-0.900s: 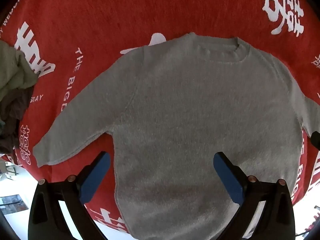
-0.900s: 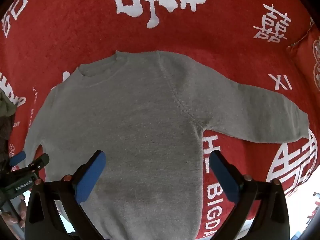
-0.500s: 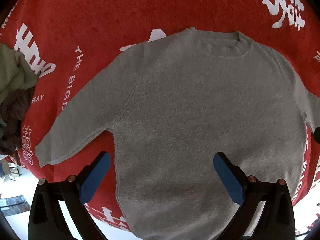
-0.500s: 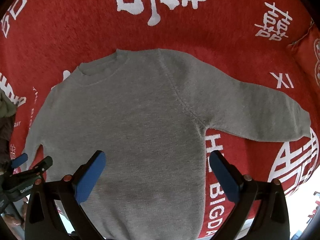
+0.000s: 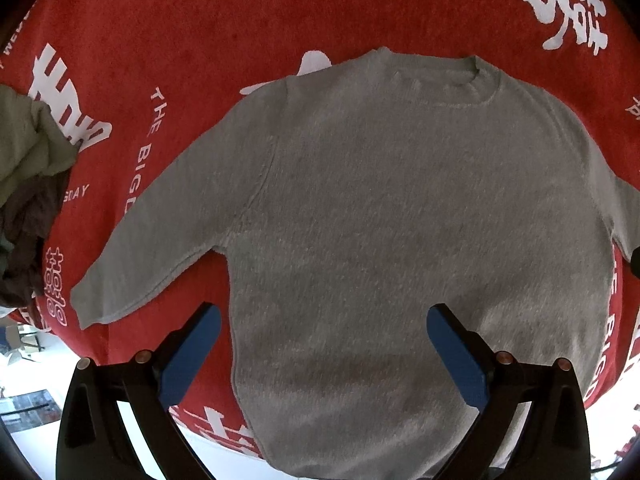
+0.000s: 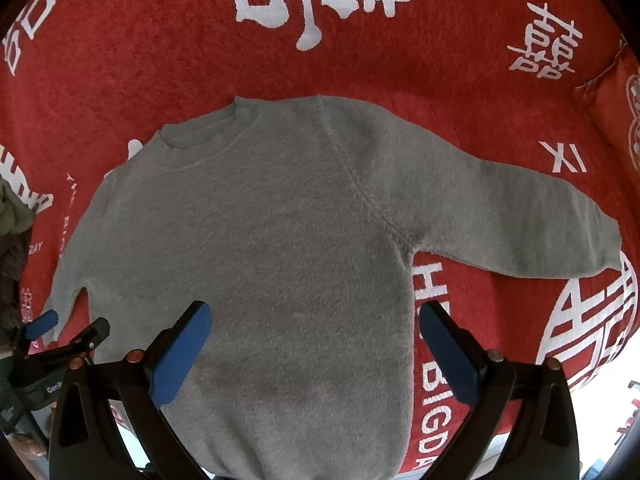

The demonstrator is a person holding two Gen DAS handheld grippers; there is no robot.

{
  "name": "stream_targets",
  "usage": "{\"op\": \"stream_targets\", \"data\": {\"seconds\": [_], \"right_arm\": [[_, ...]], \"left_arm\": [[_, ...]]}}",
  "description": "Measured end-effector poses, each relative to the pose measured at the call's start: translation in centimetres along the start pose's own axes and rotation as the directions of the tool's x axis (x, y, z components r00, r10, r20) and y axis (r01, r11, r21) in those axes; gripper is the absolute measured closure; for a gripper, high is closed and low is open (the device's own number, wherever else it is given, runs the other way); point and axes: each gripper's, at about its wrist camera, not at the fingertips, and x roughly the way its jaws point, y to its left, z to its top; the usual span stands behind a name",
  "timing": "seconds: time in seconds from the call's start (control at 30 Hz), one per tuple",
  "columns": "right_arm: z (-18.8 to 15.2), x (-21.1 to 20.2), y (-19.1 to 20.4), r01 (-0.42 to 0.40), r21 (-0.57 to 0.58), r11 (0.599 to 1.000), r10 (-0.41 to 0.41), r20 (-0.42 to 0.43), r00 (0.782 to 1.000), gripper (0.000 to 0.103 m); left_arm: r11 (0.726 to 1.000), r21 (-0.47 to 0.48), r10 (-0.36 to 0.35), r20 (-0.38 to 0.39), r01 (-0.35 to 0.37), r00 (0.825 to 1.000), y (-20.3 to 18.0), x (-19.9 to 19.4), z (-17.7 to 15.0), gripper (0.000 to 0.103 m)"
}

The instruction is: Fold small clothes

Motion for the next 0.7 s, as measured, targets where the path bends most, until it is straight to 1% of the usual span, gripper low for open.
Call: {"op": "stream_targets", "data": {"seconds": [0.07,0.13,0.33,0.37,0.5,0.7], "right_arm": [[0.1,-0.1,0.0,-0.001,-0.002,1.000,0.001,0.001,1.000,0.000],[0.0,-0.1,-0.1,-0.019,0.002,1.000,0.019,-0.005,1.000,0.000],[-0.1,-0.1,-0.1,-0.023,-0.004,1.000,0.024,0.006,1.000,0.000],[0.0,0.0,-0.1,-0.037,-0.002,0.999,0.037,-0.002,0.999,0.000],[-0.2,0.0,-0.1,-0.024,-0.005,1.000,0.024,0.002,1.000,0.000],[-0.4,0.1,0.3,-0.005,-0.014,1.000,0.005,-0.016,1.000,0.000]], "left_arm": [[1.000,0.003,0.003,-0.001,-0.003,1.000,0.0,0.0,-0.1,0.000],[1.000,0.002,0.003,-0.001,-0.003,1.000,0.0,0.0,-0.2,0.000],[1.000,0.000,0.009,-0.009,-0.009,1.000,0.4,0.2,-0.5,0.000],[1.000,0.002,0.010,-0.012,-0.010,1.000,0.4,0.3,-0.6,0.000],[1.000,-0.003,0.009,-0.015,-0.009,1.000,0.8,0.4,-0.7,0.000],[1.000,-0.017,0.004,-0.020,-0.004,1.000,1.4,0.5,-0.6,0.000]]}}
